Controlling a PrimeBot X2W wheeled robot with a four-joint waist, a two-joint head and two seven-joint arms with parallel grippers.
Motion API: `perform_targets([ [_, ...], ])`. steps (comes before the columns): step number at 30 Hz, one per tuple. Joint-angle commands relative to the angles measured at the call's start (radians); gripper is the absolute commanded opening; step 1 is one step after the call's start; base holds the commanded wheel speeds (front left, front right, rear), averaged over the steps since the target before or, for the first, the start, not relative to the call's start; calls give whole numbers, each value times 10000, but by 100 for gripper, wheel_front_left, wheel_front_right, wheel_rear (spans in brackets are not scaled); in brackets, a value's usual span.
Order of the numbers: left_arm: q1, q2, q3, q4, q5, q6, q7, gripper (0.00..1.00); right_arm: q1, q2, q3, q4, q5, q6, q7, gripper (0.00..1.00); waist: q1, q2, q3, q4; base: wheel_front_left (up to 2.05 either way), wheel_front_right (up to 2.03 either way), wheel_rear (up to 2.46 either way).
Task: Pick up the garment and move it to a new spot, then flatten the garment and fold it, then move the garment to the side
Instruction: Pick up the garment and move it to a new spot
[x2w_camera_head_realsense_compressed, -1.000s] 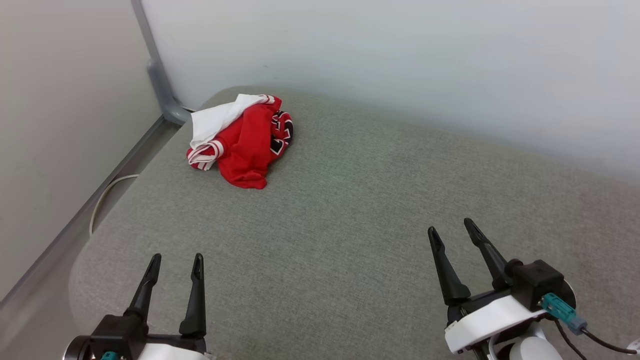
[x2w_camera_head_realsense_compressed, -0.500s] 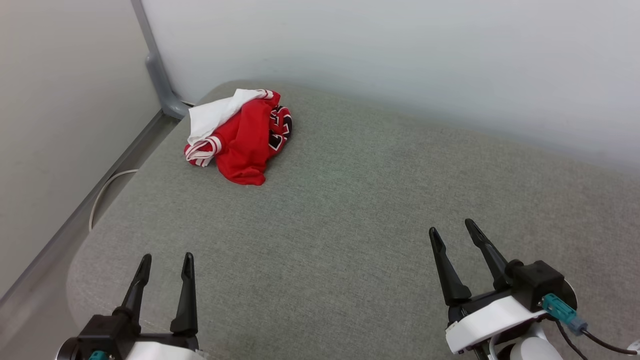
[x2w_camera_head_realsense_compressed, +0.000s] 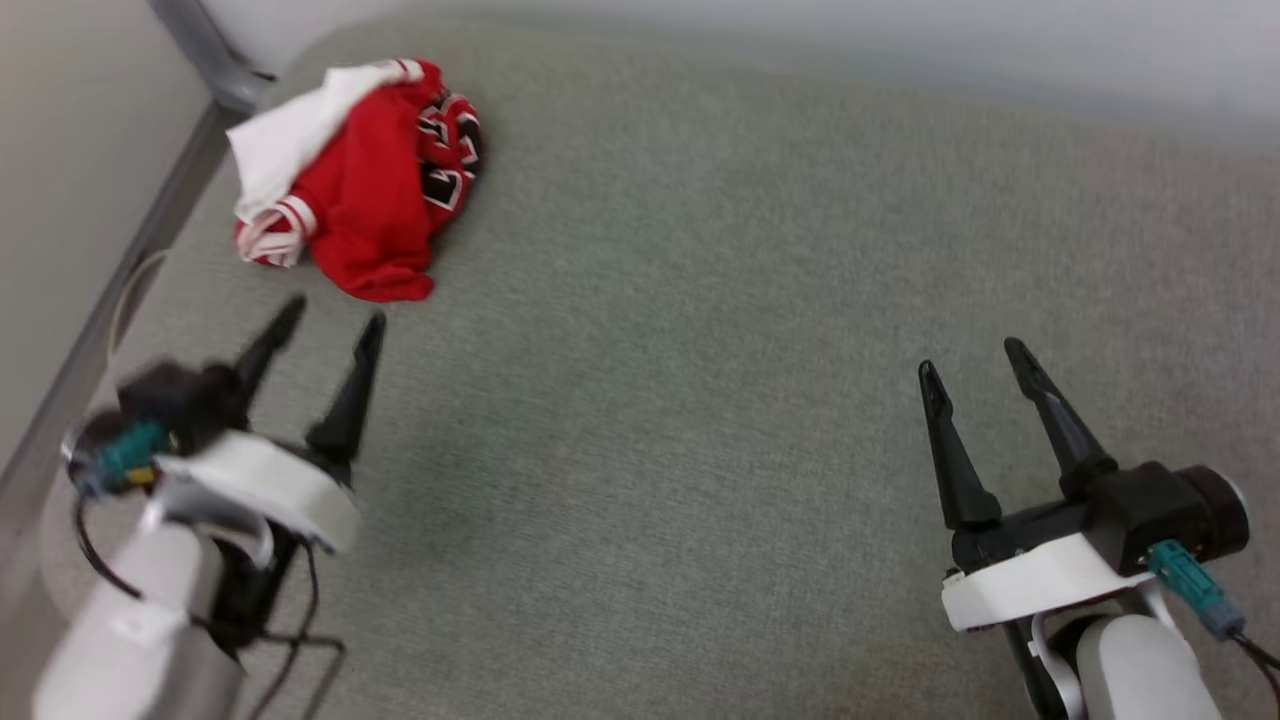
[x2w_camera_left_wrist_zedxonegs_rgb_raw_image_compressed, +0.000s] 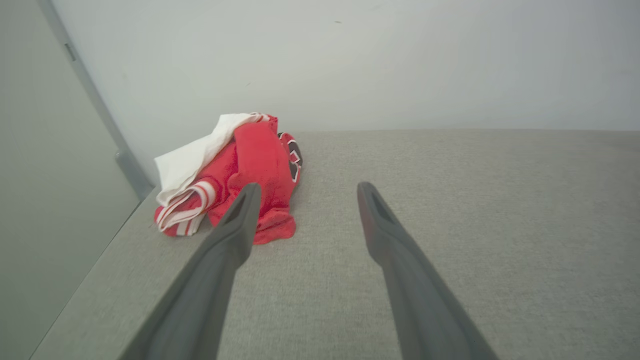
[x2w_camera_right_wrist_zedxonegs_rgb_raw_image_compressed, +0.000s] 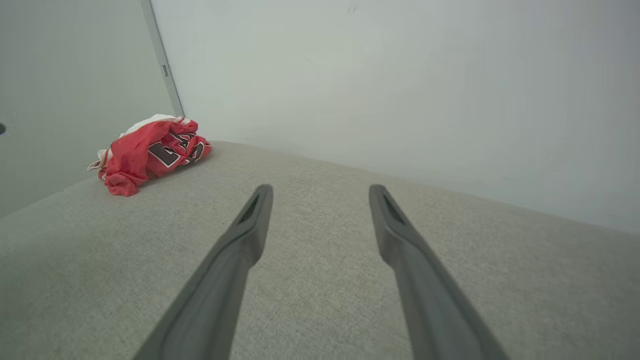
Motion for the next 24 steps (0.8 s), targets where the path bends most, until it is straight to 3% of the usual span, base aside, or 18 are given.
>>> perform_targets([
  [1, -409, 304, -138, 76, -223, -4, 148, 100, -122, -6, -22, -161, -99, -7, 50, 100, -2, 0, 972, -515, 0, 0, 0],
  [5, -1960, 1657, -901, 475, -1317, -5, 1106, 100, -192, -131, -315, -855, -317, -7, 240, 100, -2, 0, 1848, -893, 0, 0, 0],
  [13, -4304, 3529, -2014, 1464, -2935, -6, 3476, 100, -310, -114, -638, -1690, -474, -7, 280, 100, -2, 0, 3040, -1437, 0, 0, 0],
  [17, -5217, 4005, -2517, 2107, -3413, -6, 4110, 100, -285, -96, -723, -1914, -563, -7, 252, 100, -2, 0, 3455, -1586, 0, 0, 0],
  [24, -6296, 3964, -3146, 3619, -4088, -6, 4367, 100, -272, -85, -726, -2009, -640, -8, 245, 100, -2, 0, 3908, -1727, 0, 0, 0],
])
